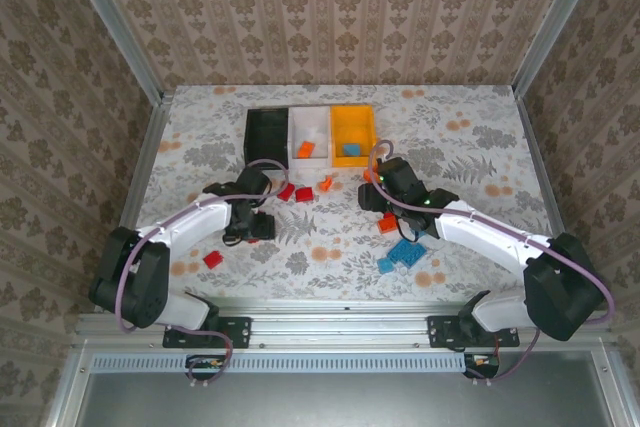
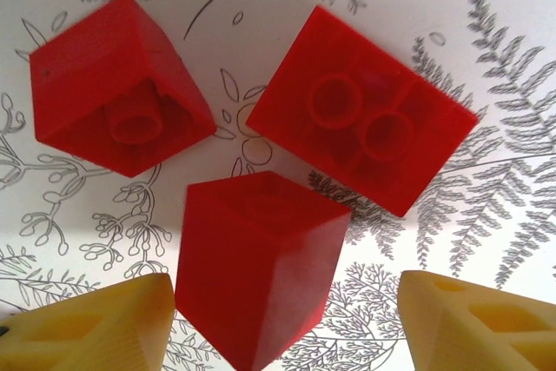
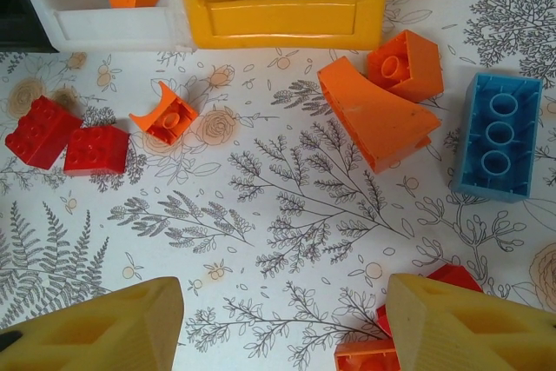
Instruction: Sort the legos into containers by color
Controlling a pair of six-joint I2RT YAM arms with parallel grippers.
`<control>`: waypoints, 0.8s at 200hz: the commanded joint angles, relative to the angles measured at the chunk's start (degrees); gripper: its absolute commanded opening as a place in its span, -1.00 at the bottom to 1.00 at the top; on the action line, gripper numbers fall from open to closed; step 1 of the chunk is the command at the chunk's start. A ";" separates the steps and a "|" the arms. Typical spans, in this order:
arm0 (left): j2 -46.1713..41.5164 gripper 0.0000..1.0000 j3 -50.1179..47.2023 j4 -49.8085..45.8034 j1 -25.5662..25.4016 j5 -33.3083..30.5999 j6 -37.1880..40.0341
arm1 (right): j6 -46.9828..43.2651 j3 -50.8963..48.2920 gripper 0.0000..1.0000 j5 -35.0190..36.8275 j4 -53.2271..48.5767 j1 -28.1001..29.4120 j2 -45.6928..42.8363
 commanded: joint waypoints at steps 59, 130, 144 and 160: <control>0.25 0.41 -1.94 1.45 -1.57 -0.52 -2.83 | 0.99 0.13 0.28 0.15 0.04 -0.31 -0.51; 3.16 -0.10 -2.60 3.65 -1.57 -3.81 -4.51 | 0.43 -0.22 0.25 0.68 -0.77 -0.31 -1.60; 2.56 -0.17 -2.61 3.49 -1.57 -5.11 -4.69 | 0.31 -0.31 0.24 0.68 -0.86 -0.31 -1.62; 1.74 -0.24 -2.65 3.21 -1.57 -5.89 -4.73 | 0.34 -0.35 0.22 0.59 -0.83 -0.30 -1.74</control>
